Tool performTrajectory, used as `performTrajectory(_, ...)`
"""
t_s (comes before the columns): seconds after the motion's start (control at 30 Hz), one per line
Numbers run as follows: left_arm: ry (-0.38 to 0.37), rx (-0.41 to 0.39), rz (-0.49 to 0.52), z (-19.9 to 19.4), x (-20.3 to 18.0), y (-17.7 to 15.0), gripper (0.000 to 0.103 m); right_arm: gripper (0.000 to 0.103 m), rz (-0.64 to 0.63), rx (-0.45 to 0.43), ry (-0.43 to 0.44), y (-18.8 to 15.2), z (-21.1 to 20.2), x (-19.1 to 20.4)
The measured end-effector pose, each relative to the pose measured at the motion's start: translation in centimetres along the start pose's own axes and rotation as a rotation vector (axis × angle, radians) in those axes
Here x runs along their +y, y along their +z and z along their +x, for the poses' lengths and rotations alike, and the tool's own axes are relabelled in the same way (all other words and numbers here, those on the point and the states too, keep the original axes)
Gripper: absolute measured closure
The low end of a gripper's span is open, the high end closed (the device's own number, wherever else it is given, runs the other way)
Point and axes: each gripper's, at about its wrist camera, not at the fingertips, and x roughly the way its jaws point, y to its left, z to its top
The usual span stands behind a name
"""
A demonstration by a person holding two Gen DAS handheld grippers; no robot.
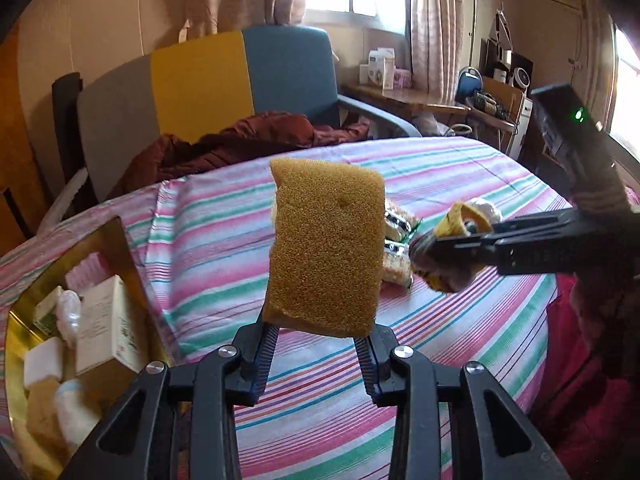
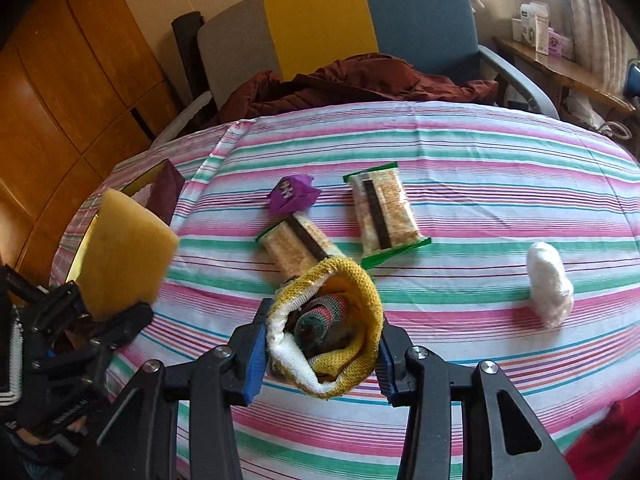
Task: Organize objects
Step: 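Carry the sponge and glove to the tray and release both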
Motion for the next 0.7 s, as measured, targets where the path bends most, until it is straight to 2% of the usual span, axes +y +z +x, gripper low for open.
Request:
performTrajectory(0.3, 0.011, -0.037, -0.051, -2.3, 2.5, 0.4, 0.066, 0.058, -0.019, 0.008, 0.026, 0.1, 0.1, 2.7)
performTrajectory(0.7, 0.045, -0.062, -0.173, -4.7, 7.7, -0.9, 0.066, 0.058, -0.062, -0.016, 0.133, 1.2, 0.2, 10.0)
